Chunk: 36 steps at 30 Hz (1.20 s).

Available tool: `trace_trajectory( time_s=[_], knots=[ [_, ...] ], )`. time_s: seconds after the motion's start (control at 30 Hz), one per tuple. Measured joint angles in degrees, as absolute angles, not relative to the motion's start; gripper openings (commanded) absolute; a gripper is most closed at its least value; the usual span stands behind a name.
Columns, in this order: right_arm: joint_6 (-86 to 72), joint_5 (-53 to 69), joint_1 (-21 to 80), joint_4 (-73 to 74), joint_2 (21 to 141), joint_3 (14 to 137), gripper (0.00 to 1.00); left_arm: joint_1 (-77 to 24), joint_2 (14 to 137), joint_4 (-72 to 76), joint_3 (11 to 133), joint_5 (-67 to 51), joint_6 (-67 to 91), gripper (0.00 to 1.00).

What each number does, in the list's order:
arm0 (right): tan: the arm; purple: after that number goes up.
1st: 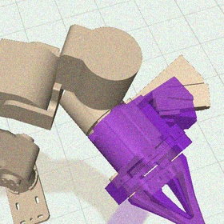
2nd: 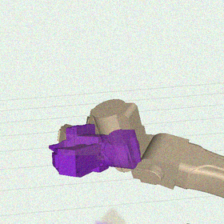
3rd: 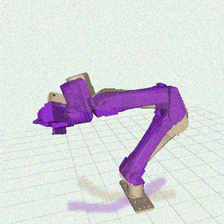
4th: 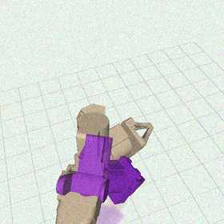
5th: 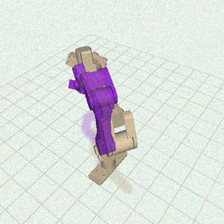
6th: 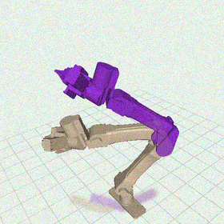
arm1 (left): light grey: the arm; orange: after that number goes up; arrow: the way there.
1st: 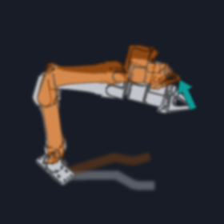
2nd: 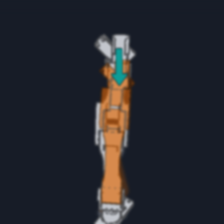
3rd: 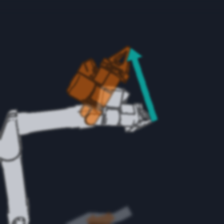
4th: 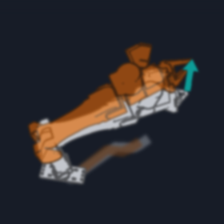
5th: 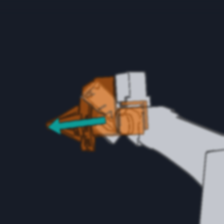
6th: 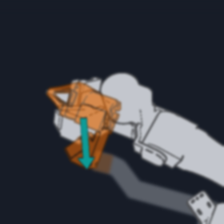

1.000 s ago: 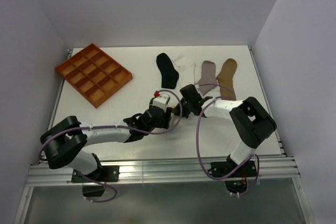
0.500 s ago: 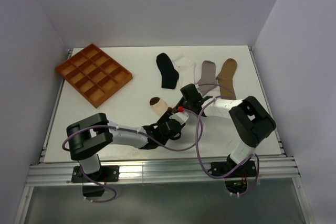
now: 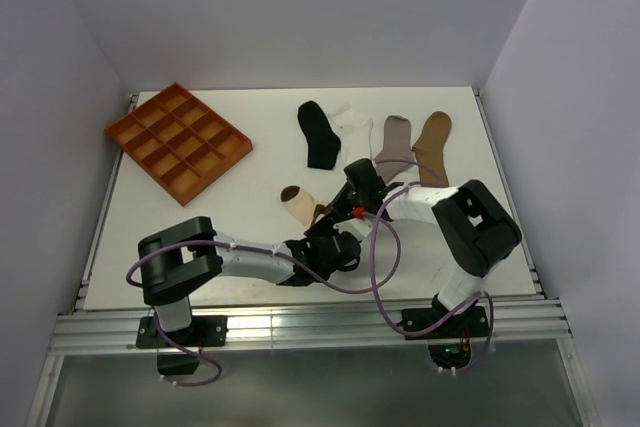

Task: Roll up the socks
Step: Roll the sock at the center of the board.

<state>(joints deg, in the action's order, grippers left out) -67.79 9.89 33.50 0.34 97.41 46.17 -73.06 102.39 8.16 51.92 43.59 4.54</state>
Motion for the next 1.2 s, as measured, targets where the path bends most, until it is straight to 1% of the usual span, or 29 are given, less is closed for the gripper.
trace_trajectory(
  time_s=[0.17, 0.47, 0.7, 1.2],
  knots=[
    [-67.6, 10.5, 33.5, 0.5, 97.7, 46.5, 0.0, -73.7, 100.3, 6.4, 52.4, 43.4, 3.1, 0.59],
    [-67.6, 11.1, 33.3, 0.2, 97.8, 46.3, 0.0, -72.8, 100.4, 6.7, 52.3, 42.7, 3.0, 0.59],
    [-67.6, 12.6, 32.5, -0.9, 97.8, 45.6, 0.0, -70.1, 102.9, 6.4, 51.9, 40.7, 6.8, 0.59],
    [-67.2, 13.5, 31.8, -0.8, 97.8, 45.7, 0.0, -66.6, 103.5, 6.2, 51.0, 37.7, 14.9, 0.59]
  ],
)
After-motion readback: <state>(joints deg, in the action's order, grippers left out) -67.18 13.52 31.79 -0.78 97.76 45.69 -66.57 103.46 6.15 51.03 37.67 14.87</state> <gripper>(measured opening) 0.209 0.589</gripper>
